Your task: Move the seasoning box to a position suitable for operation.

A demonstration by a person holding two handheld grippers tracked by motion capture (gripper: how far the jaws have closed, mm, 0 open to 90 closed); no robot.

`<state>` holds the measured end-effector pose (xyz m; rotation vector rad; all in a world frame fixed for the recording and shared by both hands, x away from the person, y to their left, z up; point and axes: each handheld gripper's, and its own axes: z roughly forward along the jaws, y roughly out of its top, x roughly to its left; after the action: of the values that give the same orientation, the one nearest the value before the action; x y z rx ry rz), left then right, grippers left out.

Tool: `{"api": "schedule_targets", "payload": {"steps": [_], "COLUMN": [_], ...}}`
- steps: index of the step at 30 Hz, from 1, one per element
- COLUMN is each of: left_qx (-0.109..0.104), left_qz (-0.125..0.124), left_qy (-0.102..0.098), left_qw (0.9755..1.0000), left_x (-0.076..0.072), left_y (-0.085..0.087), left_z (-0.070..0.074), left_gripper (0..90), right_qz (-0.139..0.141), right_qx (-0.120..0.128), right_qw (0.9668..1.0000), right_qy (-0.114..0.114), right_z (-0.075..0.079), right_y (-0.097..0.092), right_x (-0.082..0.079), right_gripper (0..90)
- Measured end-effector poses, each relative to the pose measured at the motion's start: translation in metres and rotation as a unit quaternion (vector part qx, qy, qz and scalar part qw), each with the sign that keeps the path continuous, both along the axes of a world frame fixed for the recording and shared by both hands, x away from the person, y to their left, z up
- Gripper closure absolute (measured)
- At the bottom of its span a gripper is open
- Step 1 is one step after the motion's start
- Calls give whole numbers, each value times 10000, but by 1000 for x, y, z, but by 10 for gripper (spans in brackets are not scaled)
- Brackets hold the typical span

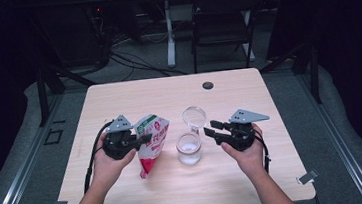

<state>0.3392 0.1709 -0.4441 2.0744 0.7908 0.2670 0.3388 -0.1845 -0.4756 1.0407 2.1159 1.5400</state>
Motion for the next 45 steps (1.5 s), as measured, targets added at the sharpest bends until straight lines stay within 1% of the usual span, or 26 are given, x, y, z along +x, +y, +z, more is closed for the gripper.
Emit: {"api": "schedule_targets", "payload": {"steps": [1,3,6,7,10,13,15,16,19,22,24,27,28,30,33,38,40,42,45], "left_qx": [-1,-40,-88,-108,-166,-188,-150,-181,-260,-244,-275,-350,-359,-396,-360,-344,-323,-353,-340], "left_qz": [-1,-1,20,37,61,80,74,80,96,71,66,93,85,85,25,-29,-54,-62,-73], "left_qy": [-5,-6,-1,3,9,34,18,40,66,113,136,173,176,202,200,227,223,237,224], "left_qw": [10000,10000,10000,9999,9998,9998,9999,9998,9996,9996,9995,9992,9992,9990,9991,9991,9992,9991,9991], "left_x": [-1,-4,-9,-11,-16,-21,-23,-24,-27,-27,-27,-28,-27,-27,-27,-28,-28,-28,-28], "left_y": [2,4,8,9,12,13,12,11,10,7,6,3,2,-1,-4,-9,-10,-11,-12], "left_z": [-1,-4,-8,-10,-15,-20,-23,-25,-30,-35,-38,-41,-42,-43,-45,-47,-47,-47,-48], "left_gripper": [900,900,900,900,900,900,900,900,900,899,899,899,899,899,899,898,898,898,897], "right_qz": [41,161,329,380,572,766,892,949,1139,1309,1384,1508,1565,1632,1651,1669,1677,1672,1667], "right_qx": [37,-23,-176,-260,-395,-396,-400,-367,-390,-315,-292,-300,-346,-372,-381,-349,-410,-446,-520], "right_qw": [10000,9999,9993,9989,9976,9963,9952,9948,9927,9909,9899,9881,9870,9858,9855,9852,9848,9847,9844], "right_qy": [-15,-31,-32,-26,-59,-34,-4,4,24,60,60,80,96,107,108,188,194,190,212], "right_z": [2,6,11,13,16,17,16,15,12,10,8,6,5,4,2,-2,-2,-4,-6], "right_y": [3,8,17,20,31,42,49,53,64,73,80,88,91,95,98,101,102,103,105], "right_x": [-1,-1,1,2,6,9,10,10,11,12,12,12,12,12,11,12,12,13,14], "right_gripper": [604,608,608,608,599,582,573,568,562,558,557,558,557,555,553,551,552,556,585]}}
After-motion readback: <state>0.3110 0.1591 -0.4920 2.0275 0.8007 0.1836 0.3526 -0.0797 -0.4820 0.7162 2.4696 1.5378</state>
